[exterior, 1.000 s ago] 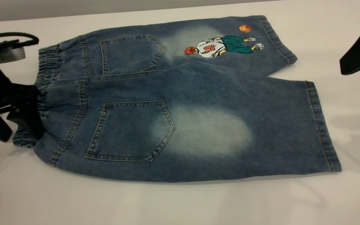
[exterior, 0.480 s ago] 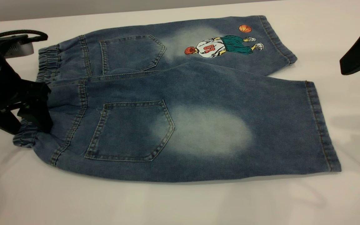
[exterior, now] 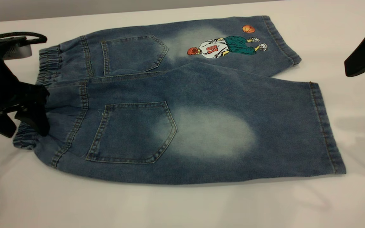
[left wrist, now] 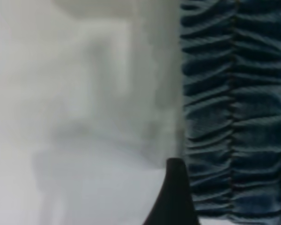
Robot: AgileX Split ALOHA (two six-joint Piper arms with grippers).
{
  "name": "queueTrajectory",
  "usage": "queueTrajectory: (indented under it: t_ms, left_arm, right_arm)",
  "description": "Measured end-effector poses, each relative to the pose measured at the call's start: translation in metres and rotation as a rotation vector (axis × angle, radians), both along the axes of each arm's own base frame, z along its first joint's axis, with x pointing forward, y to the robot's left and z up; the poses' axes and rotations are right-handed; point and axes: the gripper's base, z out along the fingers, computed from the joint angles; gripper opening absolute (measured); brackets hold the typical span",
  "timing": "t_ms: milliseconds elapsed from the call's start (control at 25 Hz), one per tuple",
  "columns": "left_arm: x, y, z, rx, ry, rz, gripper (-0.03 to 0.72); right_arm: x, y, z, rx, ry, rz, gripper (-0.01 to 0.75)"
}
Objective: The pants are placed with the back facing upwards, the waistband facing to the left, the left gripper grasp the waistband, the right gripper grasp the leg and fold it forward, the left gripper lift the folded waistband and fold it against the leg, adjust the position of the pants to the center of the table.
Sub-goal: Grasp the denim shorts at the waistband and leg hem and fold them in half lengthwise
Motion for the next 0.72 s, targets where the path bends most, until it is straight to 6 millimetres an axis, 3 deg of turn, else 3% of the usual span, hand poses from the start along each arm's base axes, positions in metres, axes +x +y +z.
queueTrajectory:
  t_ms: [520,640,720]
  left_arm:
    - [-0.001,-0.001,-0.016,-0.006,0.035,0.043,0.518]
    - [-0.001,-0.001,-0.016,-0.006,0.034,0.040,0.459]
    - [-0.001,-0.001,-0.016,-0.008,0.034,0.045,0.371]
  right_arm:
    - [0.000,0.000,0.000,0.007,0.004,-0.002,0.468]
    - [0.000,0.001,0.000,0.008,0.006,-0.001,0.466]
    - [-0.001,0.001,0.000,0.009,0.007,0.000,0.466]
